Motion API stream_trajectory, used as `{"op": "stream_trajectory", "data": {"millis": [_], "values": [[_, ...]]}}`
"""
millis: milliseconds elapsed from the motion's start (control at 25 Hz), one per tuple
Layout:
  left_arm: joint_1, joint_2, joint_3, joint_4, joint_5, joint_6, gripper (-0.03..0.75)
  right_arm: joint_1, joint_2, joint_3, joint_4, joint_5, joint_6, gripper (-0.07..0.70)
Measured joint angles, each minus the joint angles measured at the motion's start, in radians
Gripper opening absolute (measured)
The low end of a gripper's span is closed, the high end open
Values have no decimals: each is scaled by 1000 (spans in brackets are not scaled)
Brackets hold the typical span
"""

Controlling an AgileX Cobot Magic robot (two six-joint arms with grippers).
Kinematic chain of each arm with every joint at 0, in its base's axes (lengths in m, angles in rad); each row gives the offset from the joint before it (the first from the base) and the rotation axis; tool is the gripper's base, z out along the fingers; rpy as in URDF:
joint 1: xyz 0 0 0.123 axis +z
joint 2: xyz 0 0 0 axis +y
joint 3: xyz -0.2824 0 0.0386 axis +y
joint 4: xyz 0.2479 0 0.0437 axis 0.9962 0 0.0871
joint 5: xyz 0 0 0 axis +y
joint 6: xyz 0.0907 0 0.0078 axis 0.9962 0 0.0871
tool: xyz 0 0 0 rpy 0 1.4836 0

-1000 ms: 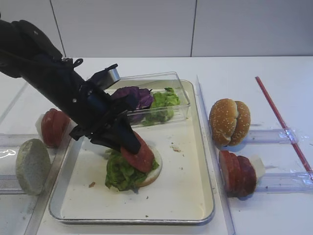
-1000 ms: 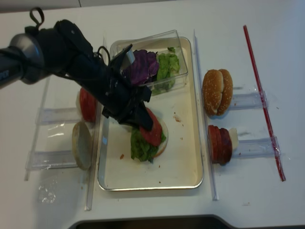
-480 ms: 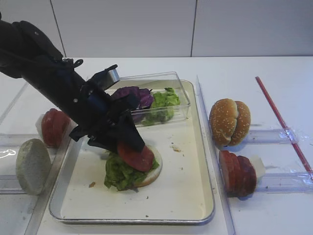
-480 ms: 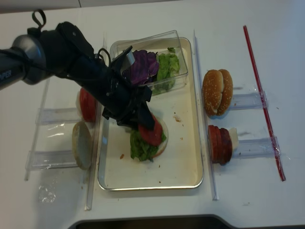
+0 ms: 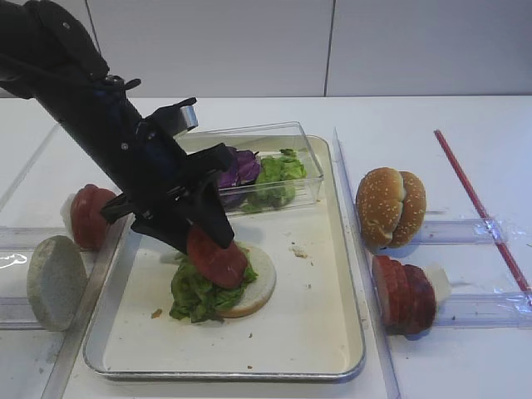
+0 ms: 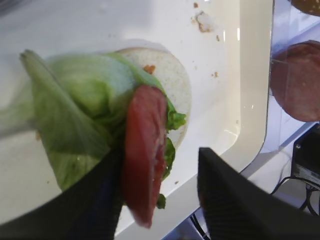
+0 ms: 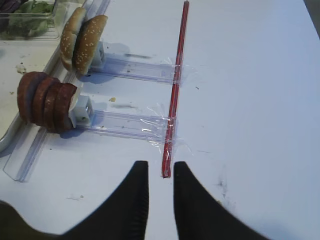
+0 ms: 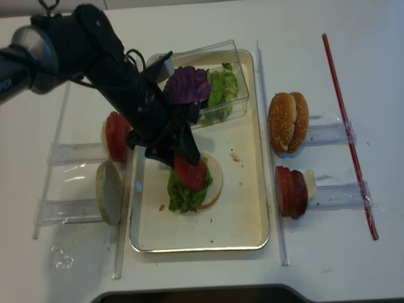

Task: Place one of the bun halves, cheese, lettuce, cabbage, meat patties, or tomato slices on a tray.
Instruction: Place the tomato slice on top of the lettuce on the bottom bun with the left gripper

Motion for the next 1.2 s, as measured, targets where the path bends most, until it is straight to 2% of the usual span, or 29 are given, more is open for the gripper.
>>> {"op": "stream_trajectory", "data": {"millis": [240, 440, 680, 840, 1200], "values": [[-48, 0, -4, 2, 8, -15, 323, 0, 0, 0, 0, 0, 0, 159], [-66, 0, -5, 5, -7, -28, 323, 0, 0, 0, 0, 0, 0, 159], [-66, 0, -5, 127, 2, -120, 323, 0, 0, 0, 0, 0, 0, 159], [-66, 0, -15, 156, 14, -147, 323, 0, 0, 0, 0, 0, 0, 159], [-75, 0, -94, 286, 18, -254, 323, 0, 0, 0, 0, 0, 0, 159]]}}
